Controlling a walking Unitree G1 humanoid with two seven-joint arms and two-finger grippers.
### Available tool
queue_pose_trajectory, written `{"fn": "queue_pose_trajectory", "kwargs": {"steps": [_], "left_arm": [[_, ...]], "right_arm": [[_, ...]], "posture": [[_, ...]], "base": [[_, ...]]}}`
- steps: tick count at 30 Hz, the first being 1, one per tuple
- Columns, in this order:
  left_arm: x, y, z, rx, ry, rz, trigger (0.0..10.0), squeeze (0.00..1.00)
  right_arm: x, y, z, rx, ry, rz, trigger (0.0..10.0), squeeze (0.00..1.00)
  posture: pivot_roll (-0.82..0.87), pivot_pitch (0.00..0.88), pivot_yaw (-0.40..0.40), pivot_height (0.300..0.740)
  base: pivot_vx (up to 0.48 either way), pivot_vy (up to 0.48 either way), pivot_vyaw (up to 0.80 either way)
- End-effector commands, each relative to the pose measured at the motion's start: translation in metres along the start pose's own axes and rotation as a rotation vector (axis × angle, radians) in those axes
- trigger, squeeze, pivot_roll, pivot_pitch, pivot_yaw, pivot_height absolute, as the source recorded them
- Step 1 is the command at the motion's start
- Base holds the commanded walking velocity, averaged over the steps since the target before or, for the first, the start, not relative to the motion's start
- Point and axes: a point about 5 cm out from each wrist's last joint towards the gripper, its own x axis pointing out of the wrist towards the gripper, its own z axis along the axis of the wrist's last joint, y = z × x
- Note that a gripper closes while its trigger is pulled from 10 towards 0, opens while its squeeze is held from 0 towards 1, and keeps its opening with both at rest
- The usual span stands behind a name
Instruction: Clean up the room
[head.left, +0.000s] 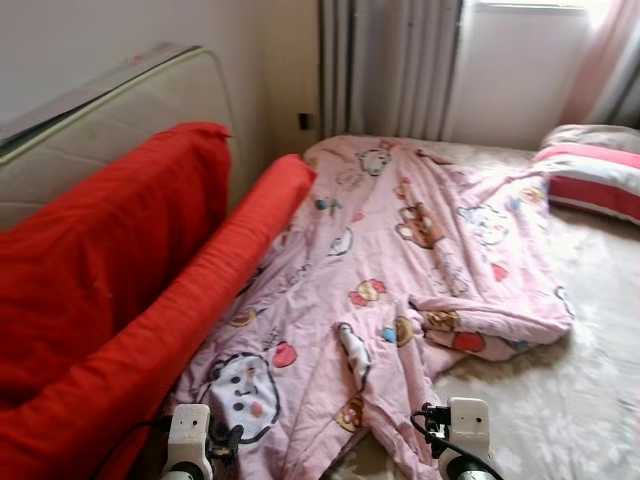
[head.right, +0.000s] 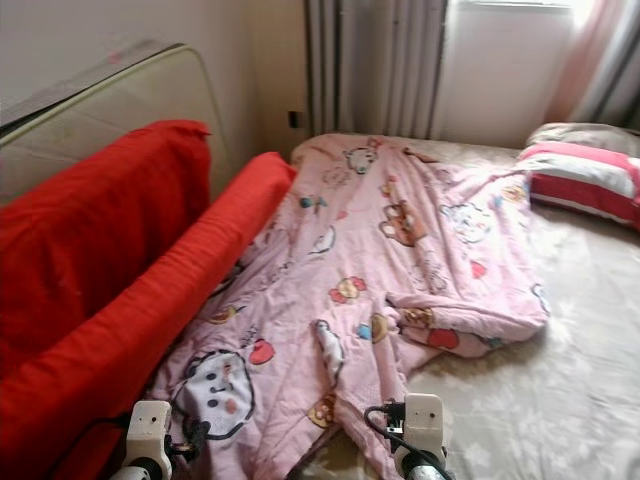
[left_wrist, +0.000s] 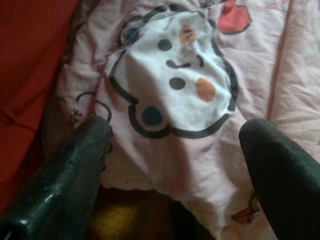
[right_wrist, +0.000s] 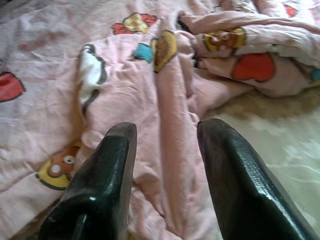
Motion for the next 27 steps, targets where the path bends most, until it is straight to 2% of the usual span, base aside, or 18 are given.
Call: {"fn": "queue_pose_trajectory", "kwargs": {"steps": [1,11,16,27], "left_arm": [[-0.0023,0.0029,-0.0053,-0.009,0.021,0.015,10.0,0.00],[-0.0026,0.0024,-0.0066,-0.010,0.028,0.015,10.0,0.00],[-0.0025,0.0023,-0.0066,-0.010,0.029,0.015,10.0,0.00],[-0.0027,0.0028,-0.0074,-0.009,0.035,0.015,10.0,0.00]], "right_arm": [[-0.0031,0.0010,-0.0071,0.002,0.032,0.005,10.0,0.00],[-0.0028,0.0004,-0.0082,0.001,0.046,0.000,10.0,0.00],[-0.0024,0.0001,-0.0089,-0.003,0.058,-0.004,10.0,0.00],[-0.0031,0.0008,-0.0114,-0.006,0.071,-0.006,10.0,0.00]], "posture": [[-0.04,0.147,0.030,0.700],[-0.04,0.153,0.030,0.700],[-0.04,0.159,0.030,0.675],[-0.03,0.165,0.032,0.675]], "base": [[0.000,0.000,0.00],[0.000,0.000,0.00],[0.000,0.000,0.00],[0.000,0.000,0.00]]}}
